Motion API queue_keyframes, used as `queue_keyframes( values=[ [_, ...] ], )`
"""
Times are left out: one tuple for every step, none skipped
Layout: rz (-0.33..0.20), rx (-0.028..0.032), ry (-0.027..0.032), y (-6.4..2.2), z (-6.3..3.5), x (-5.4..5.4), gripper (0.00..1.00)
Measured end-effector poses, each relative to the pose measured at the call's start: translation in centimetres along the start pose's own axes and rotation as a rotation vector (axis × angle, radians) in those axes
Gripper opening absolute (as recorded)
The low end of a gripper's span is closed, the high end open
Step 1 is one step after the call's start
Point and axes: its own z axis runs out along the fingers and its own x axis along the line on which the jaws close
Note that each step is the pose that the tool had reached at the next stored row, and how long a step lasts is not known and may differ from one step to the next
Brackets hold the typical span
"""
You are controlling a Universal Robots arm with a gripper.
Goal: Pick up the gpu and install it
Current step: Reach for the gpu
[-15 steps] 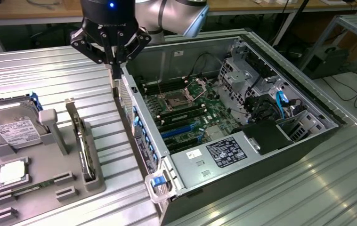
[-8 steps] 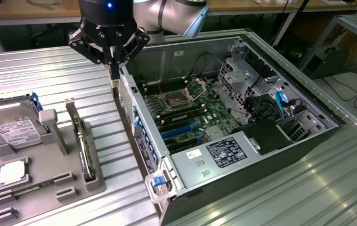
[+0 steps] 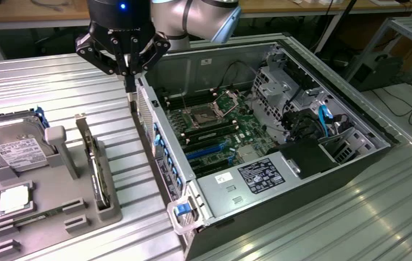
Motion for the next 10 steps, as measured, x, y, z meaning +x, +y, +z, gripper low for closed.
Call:
queue_keyframes(
  values=[
    [0.000,0.0000,-0.0001,-0.01,0.00,0.05,0.11],
    [0.000,0.0000,0.0000,-0.02,0.00,0.09,0.11],
    [0.000,0.0000,-0.0001,-0.03,0.00,0.14,0.11],
    [0.000,0.0000,0.0000,-0.03,0.00,0.18,0.11],
    [0.000,0.0000,-0.0001,-0.05,0.00,0.22,0.11],
    [0.000,0.0000,0.0000,-0.05,-0.01,0.26,0.11],
    [0.000,0.0000,0.0000,-0.05,-0.01,0.30,0.11],
    [0.000,0.0000,0.0000,-0.06,-0.01,0.35,0.11],
    [0.000,0.0000,0.0000,-0.07,-0.01,0.43,0.11],
    [0.000,0.0000,-0.0001,-0.07,-0.01,0.47,0.11]
  ],
)
